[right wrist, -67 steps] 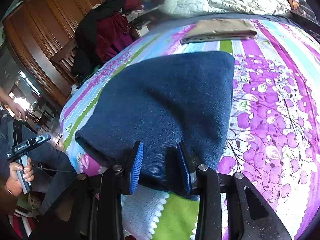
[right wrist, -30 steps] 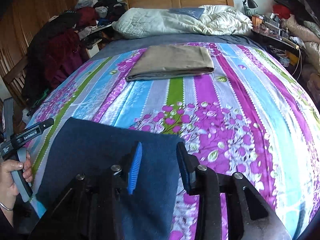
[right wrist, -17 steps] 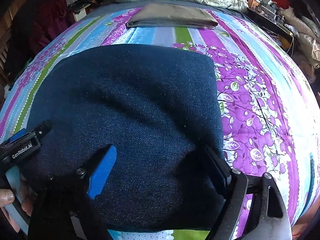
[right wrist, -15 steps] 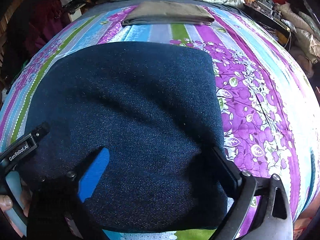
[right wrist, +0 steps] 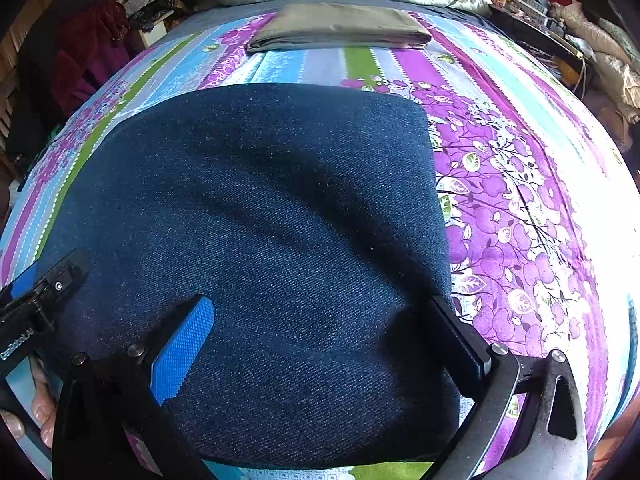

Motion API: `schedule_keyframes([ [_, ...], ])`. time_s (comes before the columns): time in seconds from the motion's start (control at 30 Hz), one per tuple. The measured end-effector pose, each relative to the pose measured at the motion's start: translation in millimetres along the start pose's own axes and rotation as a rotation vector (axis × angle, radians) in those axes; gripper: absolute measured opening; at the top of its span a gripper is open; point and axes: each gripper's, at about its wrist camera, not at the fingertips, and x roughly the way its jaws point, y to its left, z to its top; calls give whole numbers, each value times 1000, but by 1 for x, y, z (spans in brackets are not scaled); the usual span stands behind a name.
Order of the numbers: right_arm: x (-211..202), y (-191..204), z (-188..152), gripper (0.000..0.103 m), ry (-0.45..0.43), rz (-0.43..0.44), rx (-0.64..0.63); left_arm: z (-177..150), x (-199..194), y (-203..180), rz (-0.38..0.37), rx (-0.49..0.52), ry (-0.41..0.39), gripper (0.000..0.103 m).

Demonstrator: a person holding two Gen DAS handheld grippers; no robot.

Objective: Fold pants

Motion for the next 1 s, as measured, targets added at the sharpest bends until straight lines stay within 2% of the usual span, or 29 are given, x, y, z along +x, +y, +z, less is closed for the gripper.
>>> schedule_keyframes([
  [0.03,-1,-1,0,103,3,12,-7,-2,-3,1,10,0,-25,97],
  [0.17,0,-4,2,103,23,33,-20,9,-40,20,24,-82,-194,98],
  [0.23,1,-3,3,103,27,23,-11,20,-51,25,-7,-69,-222,101],
  [0.37,5,2,2,103,11,3,0,26,-34,6,-53,74,-117,102],
  [0.47,7,3,4,103,24,2,-7,10,6,-13,-74,134,41,103],
  [0.5,8,4,5,103,39,3,-10,0,30,-19,-46,155,127,103],
  [0.53,9,5,6,103,51,-1,-21,-5,35,-20,-38,150,113,103],
  [0.57,9,5,8,103,57,0,-25,-8,32,-18,-45,125,55,103],
  [0.77,10,7,3,103,31,-16,-29,-4,33,-19,-41,122,92,103],
  [1.0,10,8,1,103,26,-23,-35,-10,32,-19,-33,122,60,103],
])
